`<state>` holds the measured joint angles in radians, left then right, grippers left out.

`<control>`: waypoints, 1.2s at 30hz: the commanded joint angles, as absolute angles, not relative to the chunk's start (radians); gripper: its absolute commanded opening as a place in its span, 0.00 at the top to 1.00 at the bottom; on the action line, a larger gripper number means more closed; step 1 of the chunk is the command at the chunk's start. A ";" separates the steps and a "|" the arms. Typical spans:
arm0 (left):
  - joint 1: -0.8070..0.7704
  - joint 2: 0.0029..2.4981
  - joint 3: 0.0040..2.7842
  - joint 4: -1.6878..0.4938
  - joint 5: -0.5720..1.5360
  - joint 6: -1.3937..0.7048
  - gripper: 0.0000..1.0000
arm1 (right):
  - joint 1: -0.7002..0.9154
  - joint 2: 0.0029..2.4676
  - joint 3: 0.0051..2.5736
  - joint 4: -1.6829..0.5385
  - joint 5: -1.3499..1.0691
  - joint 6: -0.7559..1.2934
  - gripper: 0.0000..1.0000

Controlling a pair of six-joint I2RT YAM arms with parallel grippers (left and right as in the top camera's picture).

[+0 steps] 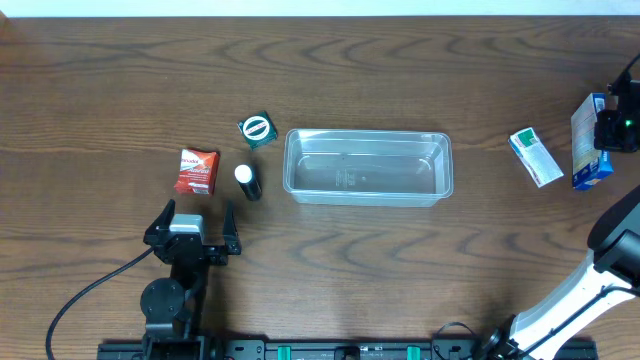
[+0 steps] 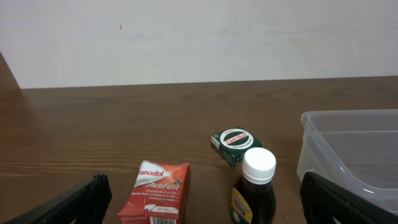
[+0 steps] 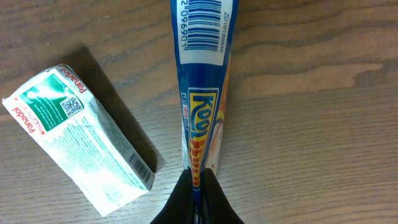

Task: Pack container
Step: 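Grasp the blue Kool Fever box with the right gripper and lift, then carry the Kool Fever box over the clear container with the right gripper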

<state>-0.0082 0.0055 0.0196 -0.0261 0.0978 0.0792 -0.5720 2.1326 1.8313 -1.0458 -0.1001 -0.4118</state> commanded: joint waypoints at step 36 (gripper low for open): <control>-0.004 0.006 0.004 -0.063 0.120 0.086 0.02 | 0.259 1.638 1.918 -1.297 -0.122 -0.680 0.99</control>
